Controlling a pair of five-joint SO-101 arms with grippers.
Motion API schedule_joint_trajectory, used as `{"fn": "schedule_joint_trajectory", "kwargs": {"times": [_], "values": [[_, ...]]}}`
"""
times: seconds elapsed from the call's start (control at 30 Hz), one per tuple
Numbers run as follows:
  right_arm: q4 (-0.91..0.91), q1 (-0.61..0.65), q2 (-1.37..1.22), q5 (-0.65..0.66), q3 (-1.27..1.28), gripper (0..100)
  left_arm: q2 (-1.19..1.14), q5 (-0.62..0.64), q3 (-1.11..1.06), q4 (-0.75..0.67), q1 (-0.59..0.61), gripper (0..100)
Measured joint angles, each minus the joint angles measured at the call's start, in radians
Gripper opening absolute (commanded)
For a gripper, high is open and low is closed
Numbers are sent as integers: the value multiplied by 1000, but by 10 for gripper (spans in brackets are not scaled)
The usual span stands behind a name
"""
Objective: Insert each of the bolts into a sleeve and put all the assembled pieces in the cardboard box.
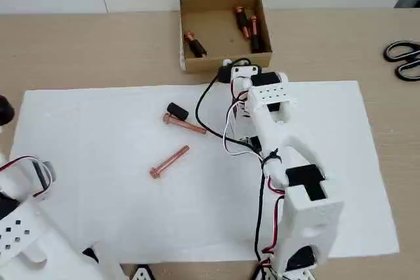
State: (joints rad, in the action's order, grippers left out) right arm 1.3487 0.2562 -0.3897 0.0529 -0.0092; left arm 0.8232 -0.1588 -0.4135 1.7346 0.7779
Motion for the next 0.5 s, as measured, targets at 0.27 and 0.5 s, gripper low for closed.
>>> {"fn": "schedule_joint_trajectory", "kwargs": {"times": [0.27,0.5], "values": [[3,-3,-12,14,-9,46,0,0,0,0,0,189],[0,-40,-12,38,-9,5,0,0,0,0,0,189]]}}
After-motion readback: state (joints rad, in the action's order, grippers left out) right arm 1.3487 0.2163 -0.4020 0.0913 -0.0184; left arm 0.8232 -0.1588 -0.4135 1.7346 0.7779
